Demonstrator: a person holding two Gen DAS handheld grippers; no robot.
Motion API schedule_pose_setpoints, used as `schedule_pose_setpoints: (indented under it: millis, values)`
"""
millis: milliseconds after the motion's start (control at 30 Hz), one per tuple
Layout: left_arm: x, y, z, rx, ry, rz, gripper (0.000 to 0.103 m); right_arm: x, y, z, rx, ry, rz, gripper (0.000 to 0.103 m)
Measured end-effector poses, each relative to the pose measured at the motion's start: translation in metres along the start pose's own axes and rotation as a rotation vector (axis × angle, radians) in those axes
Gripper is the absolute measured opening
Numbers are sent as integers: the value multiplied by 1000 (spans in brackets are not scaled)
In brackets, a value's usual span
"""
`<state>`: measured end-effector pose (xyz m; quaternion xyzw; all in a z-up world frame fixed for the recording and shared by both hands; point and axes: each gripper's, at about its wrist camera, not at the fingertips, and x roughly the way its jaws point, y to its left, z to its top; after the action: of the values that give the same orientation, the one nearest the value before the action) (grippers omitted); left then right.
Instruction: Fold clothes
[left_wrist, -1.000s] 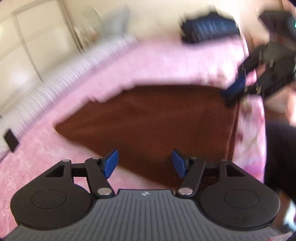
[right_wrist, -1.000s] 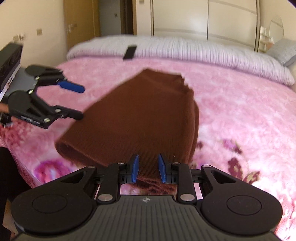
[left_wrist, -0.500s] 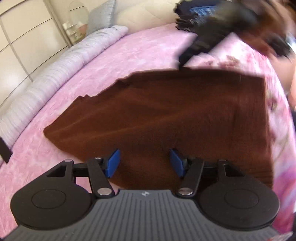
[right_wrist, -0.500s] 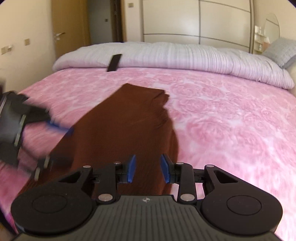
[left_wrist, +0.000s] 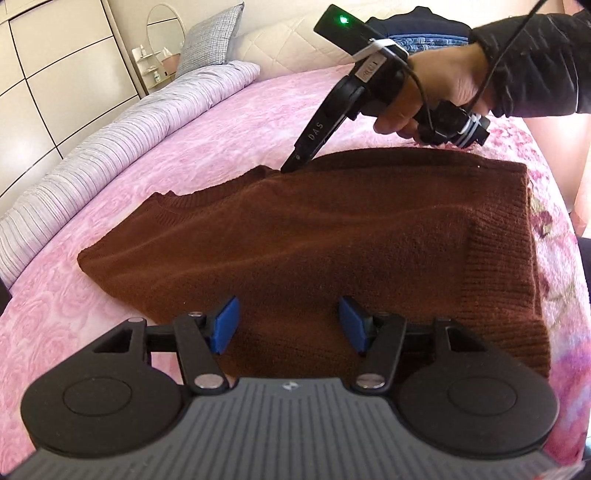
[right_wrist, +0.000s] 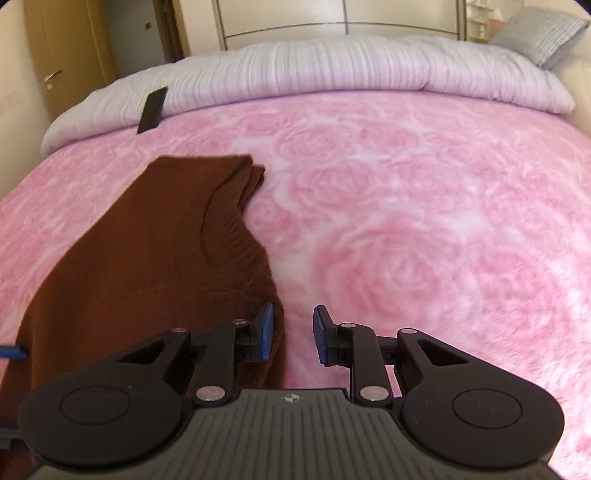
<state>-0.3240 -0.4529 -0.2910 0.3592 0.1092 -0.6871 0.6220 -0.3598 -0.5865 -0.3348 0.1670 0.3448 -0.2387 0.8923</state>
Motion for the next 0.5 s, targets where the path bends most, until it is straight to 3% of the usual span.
schedule_pose_setpoints:
  millis: [100,233,300,367,500]
  values:
    - [-9,1,3,5,-14,14,56,-26,6,-2,-20,-42,-4,26]
    - [-39,-3,-4,66,-44,63,56,-83,36,-16,-134,-109,48,38]
    - [-54,-7,-13,120,-45,93,59,-115,58,-35,-242,-130,90,42]
    - [-69,-11,-23,176,-45,123,65,-130,81,-62,-351,-118,96,55]
    - [-83,-25,-47,289,9,153,65,-158,126,-116,-569,-88,102,59]
